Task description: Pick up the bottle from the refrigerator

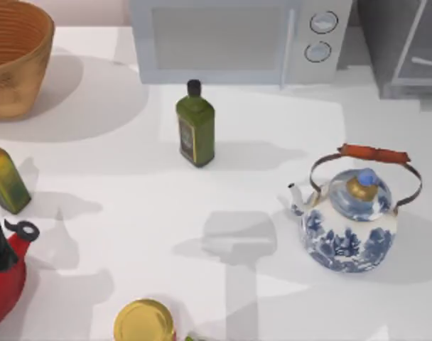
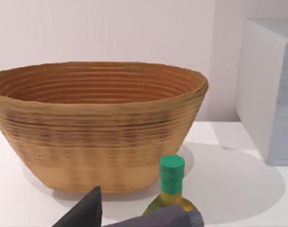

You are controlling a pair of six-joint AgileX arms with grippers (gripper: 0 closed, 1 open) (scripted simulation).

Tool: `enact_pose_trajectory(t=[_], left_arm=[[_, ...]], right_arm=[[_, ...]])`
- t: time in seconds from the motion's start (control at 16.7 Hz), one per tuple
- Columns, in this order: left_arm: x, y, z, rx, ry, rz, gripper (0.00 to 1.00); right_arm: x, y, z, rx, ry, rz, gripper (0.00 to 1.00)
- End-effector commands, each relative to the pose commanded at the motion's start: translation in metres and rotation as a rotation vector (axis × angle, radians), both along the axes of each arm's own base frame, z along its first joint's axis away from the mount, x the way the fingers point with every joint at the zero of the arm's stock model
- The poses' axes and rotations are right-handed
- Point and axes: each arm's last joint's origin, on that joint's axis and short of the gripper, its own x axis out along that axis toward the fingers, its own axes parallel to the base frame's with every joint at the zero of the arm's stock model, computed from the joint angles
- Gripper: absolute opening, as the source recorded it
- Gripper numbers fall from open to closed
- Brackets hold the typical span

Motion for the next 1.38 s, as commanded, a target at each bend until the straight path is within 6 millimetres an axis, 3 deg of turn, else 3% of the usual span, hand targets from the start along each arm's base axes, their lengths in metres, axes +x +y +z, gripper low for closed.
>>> enact_pose_trajectory(t=[0.36,0.66,1.38], left_arm=[[0.0,0.0,0.0,0.0,0.0,0.0,1.0],[0.0,0.0,0.0,0.0,0.0,0.0,1.0],[0.0,0.0,0.0,0.0,0.0,0.0,1.0]], right_arm=[[0.048,0.0,0.003,-0.002,-0.011,0.0,1.0],[0.052,0.001,0.002,-0.001,-0.006,0.0,1.0],[0.052,0.001,0.002,-0.001,-0.006,0.0,0.1]])
